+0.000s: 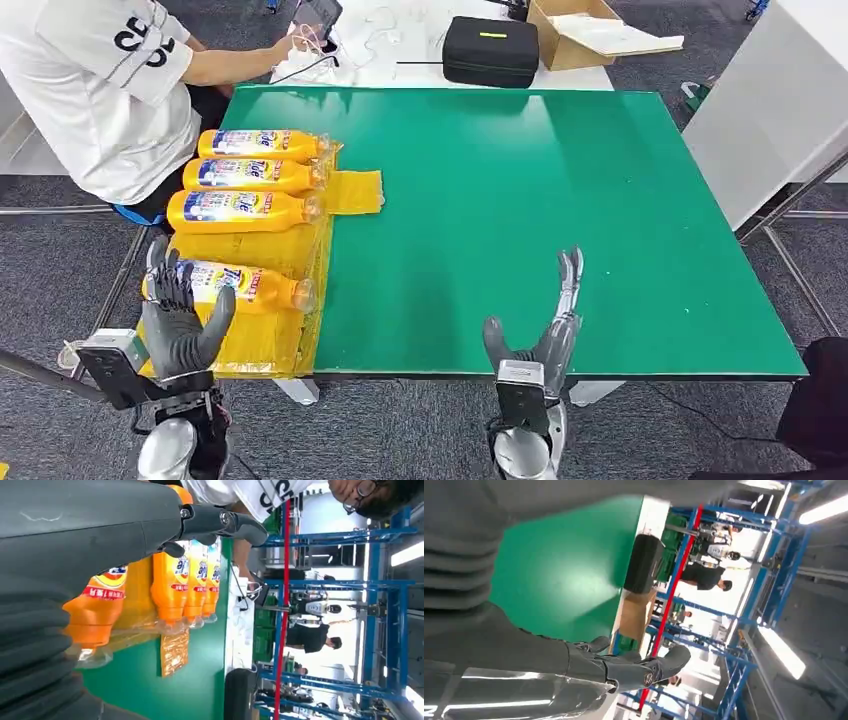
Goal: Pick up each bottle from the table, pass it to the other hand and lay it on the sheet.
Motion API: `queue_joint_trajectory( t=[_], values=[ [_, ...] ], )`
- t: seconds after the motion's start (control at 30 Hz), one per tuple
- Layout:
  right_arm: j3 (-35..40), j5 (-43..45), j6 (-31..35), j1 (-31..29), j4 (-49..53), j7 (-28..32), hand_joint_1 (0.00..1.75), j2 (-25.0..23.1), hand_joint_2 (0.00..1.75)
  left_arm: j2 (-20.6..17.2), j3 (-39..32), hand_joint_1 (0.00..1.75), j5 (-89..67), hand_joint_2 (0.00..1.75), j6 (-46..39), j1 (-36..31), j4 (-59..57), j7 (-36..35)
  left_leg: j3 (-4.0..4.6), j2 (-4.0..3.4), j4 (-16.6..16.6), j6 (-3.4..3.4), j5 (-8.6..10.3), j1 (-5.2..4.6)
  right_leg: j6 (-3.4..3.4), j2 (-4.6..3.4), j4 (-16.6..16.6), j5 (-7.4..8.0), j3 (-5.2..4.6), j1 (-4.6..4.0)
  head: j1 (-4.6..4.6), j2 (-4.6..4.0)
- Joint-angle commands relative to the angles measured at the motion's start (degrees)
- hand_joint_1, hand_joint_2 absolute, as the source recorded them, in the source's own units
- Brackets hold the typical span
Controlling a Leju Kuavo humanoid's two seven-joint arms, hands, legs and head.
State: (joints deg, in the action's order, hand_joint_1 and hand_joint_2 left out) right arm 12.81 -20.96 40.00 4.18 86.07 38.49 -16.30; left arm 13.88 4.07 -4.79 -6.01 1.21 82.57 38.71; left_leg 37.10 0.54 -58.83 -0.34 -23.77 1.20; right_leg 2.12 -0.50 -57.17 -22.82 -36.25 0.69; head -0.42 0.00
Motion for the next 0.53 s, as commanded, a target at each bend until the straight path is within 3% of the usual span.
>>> queue_joint_trajectory(
  t=[0.03,0.53],
  values=[
    [-4.58,-0.89,0.00,6.68,2.67,0.52,0.00,-0.97,1.75,2.51,2.49,0.00,0.42,1.75,-2.72,7.99,0.80,-1.00,-0.23,0.02,0.06,0.07,-0.09,-0.04,-0.03,0.08,0.06,-0.10,0.25,0.01,-0.02,0.00],
    [-1.49,-2.96,0.00,6.08,-1.45,-1.74,0.00,-0.57,1.75,2.80,5.94,0.00,1.10,1.75,-4.26,6.67,-1.01,-2.04,-0.34,0.03,0.10,0.10,-0.17,-0.02,0.02,0.11,0.11,-0.20,0.38,-0.01,0.00,0.00]
  ],
)
